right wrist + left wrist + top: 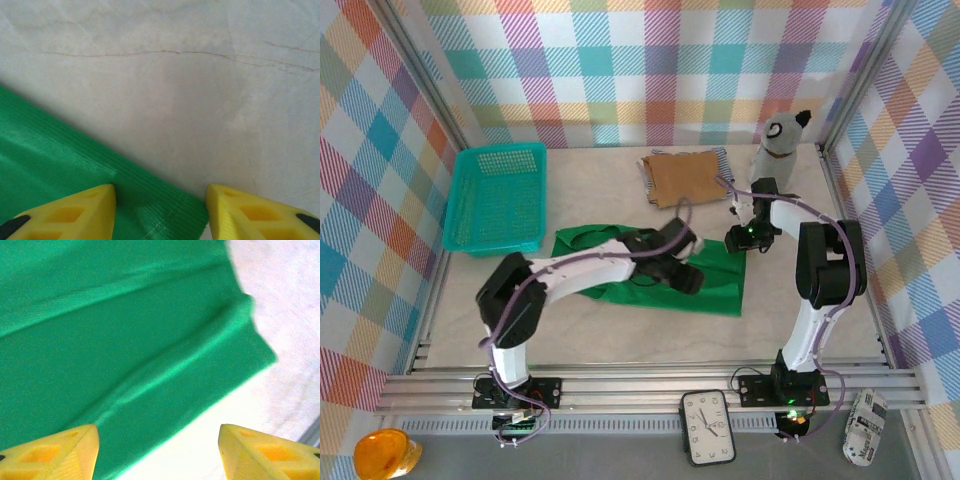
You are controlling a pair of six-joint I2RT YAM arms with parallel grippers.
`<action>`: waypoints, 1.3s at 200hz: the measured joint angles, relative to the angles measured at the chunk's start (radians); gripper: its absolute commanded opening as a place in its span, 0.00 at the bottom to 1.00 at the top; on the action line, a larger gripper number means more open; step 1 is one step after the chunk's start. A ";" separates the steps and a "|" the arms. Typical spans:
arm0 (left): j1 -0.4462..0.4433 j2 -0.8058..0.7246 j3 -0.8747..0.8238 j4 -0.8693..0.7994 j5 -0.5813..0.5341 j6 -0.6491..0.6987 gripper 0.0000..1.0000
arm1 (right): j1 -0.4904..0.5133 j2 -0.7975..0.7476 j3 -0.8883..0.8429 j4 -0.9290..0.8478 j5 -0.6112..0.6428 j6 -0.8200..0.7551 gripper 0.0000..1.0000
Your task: Fold and stack the tank tops
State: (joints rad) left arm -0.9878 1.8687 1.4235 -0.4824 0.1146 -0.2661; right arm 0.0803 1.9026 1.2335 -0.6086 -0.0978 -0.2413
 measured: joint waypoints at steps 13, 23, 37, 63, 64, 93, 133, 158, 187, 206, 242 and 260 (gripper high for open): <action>-0.053 0.058 0.032 0.033 0.000 0.000 0.64 | 0.002 0.000 0.000 0.000 0.010 -0.009 0.41; -0.089 0.105 0.063 0.047 0.001 0.001 0.65 | 0.002 0.000 0.000 -0.001 0.016 -0.010 0.36; -0.130 0.170 0.117 0.048 0.000 0.011 0.64 | 0.000 0.000 -0.002 0.003 0.020 -0.010 0.31; -0.183 0.284 0.234 0.041 -0.007 0.039 0.64 | -0.002 0.000 -0.005 0.010 0.027 -0.010 0.26; -0.185 0.286 0.238 0.041 -0.007 0.040 0.64 | -0.002 0.000 -0.005 0.010 0.027 -0.010 0.26; -0.211 0.389 0.363 0.015 -0.054 0.066 0.64 | -0.002 -0.002 -0.009 0.015 0.025 -0.010 0.23; -0.221 0.454 0.424 -0.045 -0.121 0.090 0.55 | 0.000 -0.004 -0.015 0.020 0.006 -0.010 0.16; -0.228 0.493 0.495 -0.116 -0.175 0.111 0.23 | 0.002 -0.013 -0.026 0.020 -0.013 -0.006 0.08; -0.232 0.537 0.591 -0.204 -0.219 0.119 0.07 | -0.008 -0.031 -0.039 -0.002 -0.015 0.000 0.00; -0.238 0.540 0.608 -0.229 -0.204 0.117 0.06 | -0.035 -0.055 -0.059 -0.018 -0.016 0.014 0.00; -0.248 0.573 0.700 -0.242 -0.120 0.066 0.05 | -0.112 -0.140 -0.087 -0.055 -0.009 0.043 0.00; -0.249 0.578 0.739 -0.220 -0.085 0.035 0.04 | -0.126 -0.162 -0.079 -0.082 -0.009 0.060 0.00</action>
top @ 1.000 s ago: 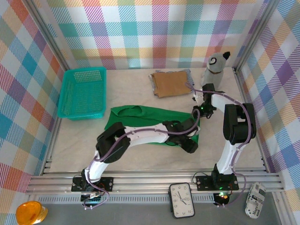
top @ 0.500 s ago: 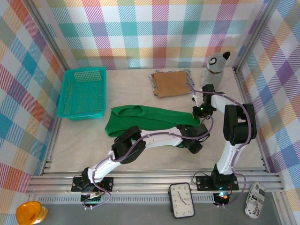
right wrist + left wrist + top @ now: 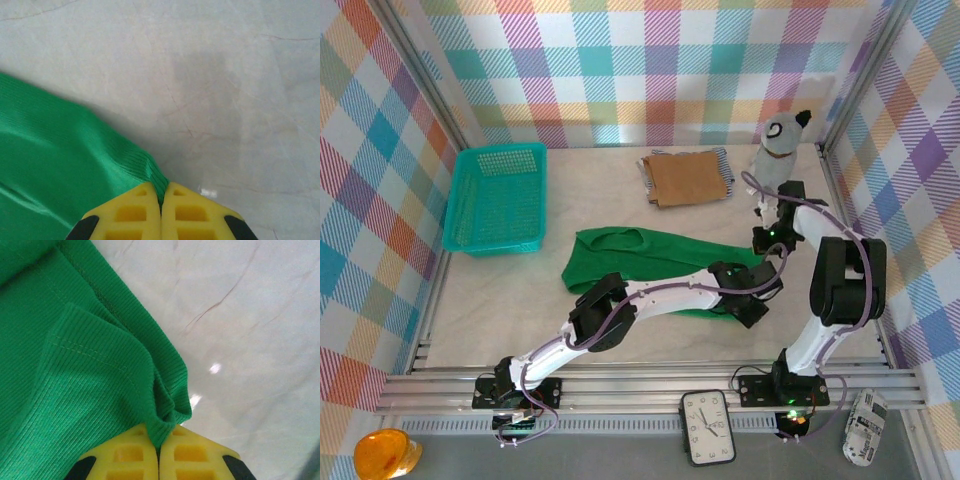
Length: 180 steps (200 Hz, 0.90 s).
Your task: Fold and stack the tank tops
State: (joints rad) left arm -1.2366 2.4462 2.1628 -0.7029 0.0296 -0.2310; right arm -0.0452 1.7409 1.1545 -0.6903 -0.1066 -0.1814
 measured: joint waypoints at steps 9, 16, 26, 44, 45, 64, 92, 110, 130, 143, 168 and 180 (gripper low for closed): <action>0.001 -0.004 0.005 0.019 0.014 -0.018 0.04 | 0.004 -0.003 0.010 -0.016 -0.009 0.011 0.00; 0.003 -0.010 -0.004 0.036 0.024 -0.034 0.04 | 0.010 -0.003 0.019 -0.030 -0.015 0.019 0.00; 0.013 -0.040 -0.059 0.072 0.037 -0.056 0.03 | 0.025 -0.003 0.035 -0.050 -0.027 0.034 0.02; 0.029 -0.157 -0.258 0.141 0.060 -0.101 0.02 | 0.080 -0.003 0.079 -0.100 -0.061 0.060 0.03; 0.030 -0.163 -0.268 0.145 0.060 -0.103 0.02 | 0.085 -0.003 0.084 -0.105 -0.063 0.063 0.03; 0.071 -0.330 -0.500 0.200 0.072 -0.154 0.02 | 0.167 0.000 0.142 -0.153 -0.090 0.093 0.02; 0.149 -0.545 -0.734 0.259 0.077 -0.222 0.01 | 0.275 0.011 0.214 -0.178 -0.126 0.143 0.02; 0.190 -0.639 -0.827 0.268 0.070 -0.252 0.01 | 0.331 0.044 0.268 -0.182 -0.151 0.178 0.02; 0.212 -0.703 -0.901 0.246 0.050 -0.268 0.01 | 0.389 0.096 0.323 -0.177 -0.172 0.220 0.02; 0.225 -0.737 -0.939 0.215 0.035 -0.271 0.01 | 0.420 0.129 0.354 -0.174 -0.183 0.243 0.02; 0.257 -0.810 -1.001 0.166 0.006 -0.274 0.01 | 0.470 0.190 0.401 -0.160 -0.201 0.281 0.02; 0.277 -0.847 -1.027 0.147 -0.007 -0.275 0.01 | 0.488 0.213 0.418 -0.158 -0.209 0.298 0.02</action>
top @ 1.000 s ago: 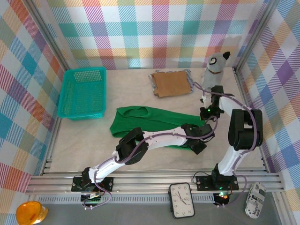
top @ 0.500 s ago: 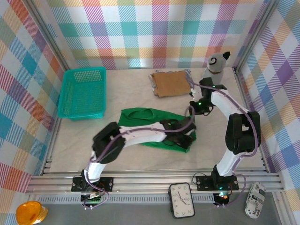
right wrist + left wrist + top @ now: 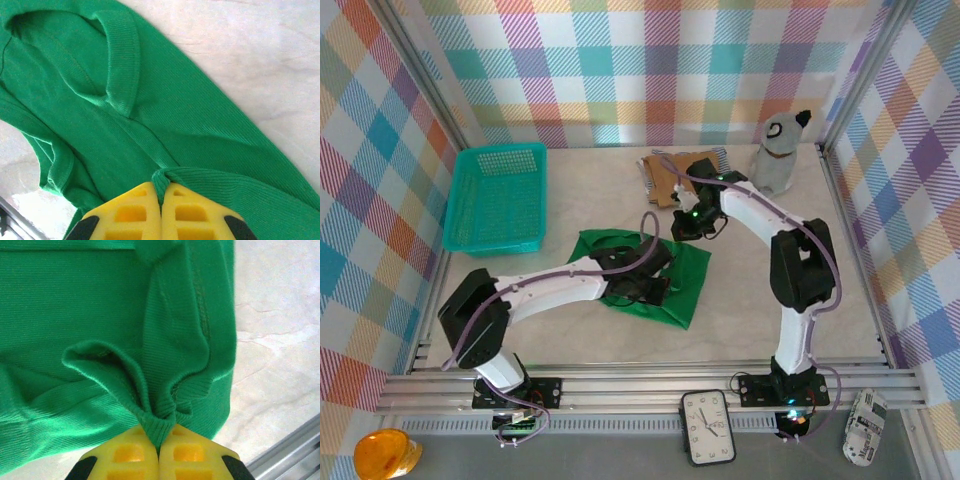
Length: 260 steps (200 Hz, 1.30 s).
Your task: Fold and stack the tank tops
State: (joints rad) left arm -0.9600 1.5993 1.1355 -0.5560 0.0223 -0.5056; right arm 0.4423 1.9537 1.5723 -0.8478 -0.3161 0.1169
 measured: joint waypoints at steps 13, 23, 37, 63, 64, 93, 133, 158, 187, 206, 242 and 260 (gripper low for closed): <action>0.018 -0.036 -0.027 -0.022 -0.020 0.000 0.01 | 0.015 0.021 0.015 0.005 -0.007 0.013 0.02; 0.029 -0.060 -0.047 -0.036 -0.033 0.000 0.02 | 0.025 0.032 0.024 0.011 -0.014 0.026 0.02; 0.040 -0.083 -0.068 -0.053 -0.045 0.000 0.02 | 0.035 0.042 0.031 0.024 -0.027 0.042 0.02; 0.052 -0.112 -0.080 -0.099 -0.069 0.001 0.02 | 0.046 0.050 0.033 0.051 -0.056 0.076 0.02; 0.053 -0.114 -0.080 -0.101 -0.070 0.002 0.02 | 0.047 0.050 0.033 0.053 -0.059 0.079 0.02; 0.073 -0.152 -0.080 -0.144 -0.095 0.013 0.02 | 0.048 0.050 0.033 0.102 -0.101 0.119 0.02; 0.111 -0.168 -0.080 -0.180 -0.114 0.031 0.04 | 0.056 0.055 0.034 0.131 -0.121 0.151 0.04; 0.135 -0.136 -0.080 -0.180 -0.123 0.039 0.09 | 0.069 0.090 0.035 0.144 -0.119 0.160 0.07; 0.147 -0.065 -0.080 -0.199 -0.161 0.042 0.11 | 0.082 0.148 0.035 0.160 -0.116 0.177 0.09; 0.152 -0.039 -0.080 -0.216 -0.201 0.042 0.13 | 0.085 0.179 0.037 0.174 -0.120 0.198 0.13; 0.155 -0.025 -0.080 -0.251 -0.268 0.019 0.22 | 0.088 0.198 0.042 0.240 -0.172 0.266 0.28; 0.158 -0.017 -0.081 -0.267 -0.302 0.001 0.28 | 0.088 0.198 0.042 0.310 -0.219 0.324 0.34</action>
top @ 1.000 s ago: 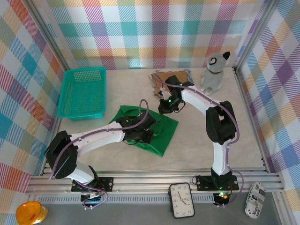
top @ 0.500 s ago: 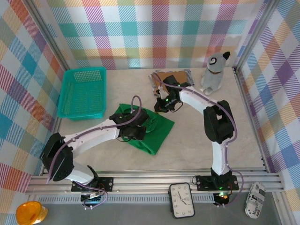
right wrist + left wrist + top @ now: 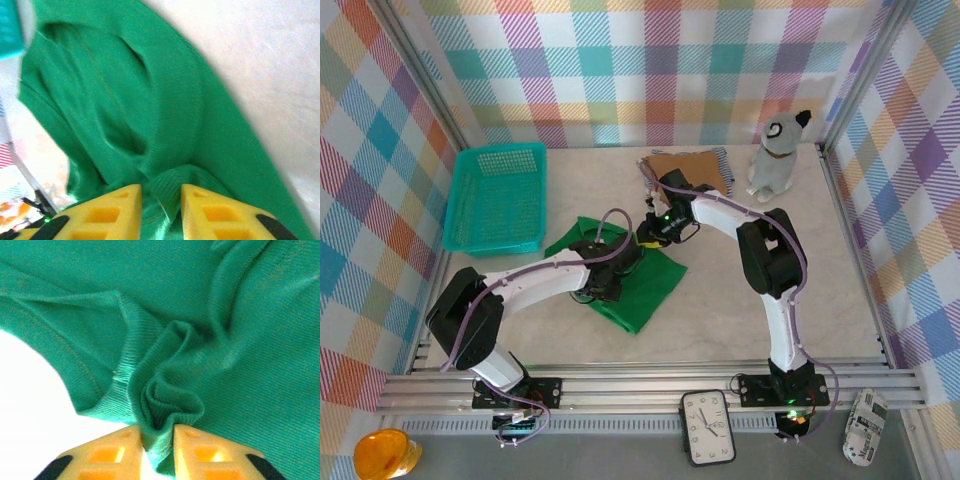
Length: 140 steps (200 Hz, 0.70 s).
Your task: Fold and stack the tank tops
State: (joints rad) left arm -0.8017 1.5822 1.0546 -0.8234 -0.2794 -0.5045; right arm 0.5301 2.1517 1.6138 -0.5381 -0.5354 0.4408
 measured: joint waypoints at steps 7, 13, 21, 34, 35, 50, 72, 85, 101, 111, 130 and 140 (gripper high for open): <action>0.002 0.000 0.000 -0.009 -0.014 -0.009 0.29 | 0.000 0.000 0.000 0.025 -0.014 0.019 0.36; 0.006 0.000 0.000 -0.017 -0.024 -0.014 0.29 | 0.000 0.000 0.000 0.043 -0.023 0.035 0.37; 0.012 0.000 0.000 -0.025 -0.035 -0.024 0.29 | 0.000 0.000 0.000 0.065 -0.029 0.050 0.37; 0.029 0.000 0.001 -0.044 -0.058 -0.031 0.30 | 0.000 0.000 0.000 0.088 -0.030 0.064 0.38; 0.031 0.000 0.001 -0.045 -0.060 -0.031 0.30 | 0.000 0.000 0.000 0.090 -0.030 0.066 0.39; 0.053 0.000 0.002 -0.062 -0.082 -0.031 0.32 | -0.011 -0.002 -0.001 0.098 -0.016 0.069 0.42; 0.083 0.000 0.008 -0.085 -0.105 -0.022 0.40 | -0.023 -0.051 -0.041 0.088 0.044 0.032 0.47; 0.087 -0.008 0.010 -0.087 -0.097 -0.011 0.44 | -0.035 -0.112 -0.078 0.058 0.103 -0.017 0.50; 0.083 -0.037 0.010 -0.076 -0.042 0.017 0.48 | -0.045 -0.212 -0.138 0.026 0.183 -0.094 0.53; 0.069 -0.059 0.010 -0.062 -0.013 0.027 0.50 | -0.052 -0.279 -0.187 0.006 0.228 -0.145 0.54; -0.017 -0.076 0.027 -0.040 0.029 0.041 0.52 | -0.057 -0.389 -0.298 -0.013 0.290 -0.218 0.55; -0.084 -0.072 0.039 -0.014 0.052 0.047 0.52 | -0.056 -0.431 -0.362 -0.023 0.305 -0.247 0.56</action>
State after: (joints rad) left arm -0.8852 1.5105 1.0931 -0.8379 -0.2276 -0.4576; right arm 0.4736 1.7210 1.2518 -0.5606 -0.2302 0.1940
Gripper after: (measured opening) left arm 0.513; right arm 0.550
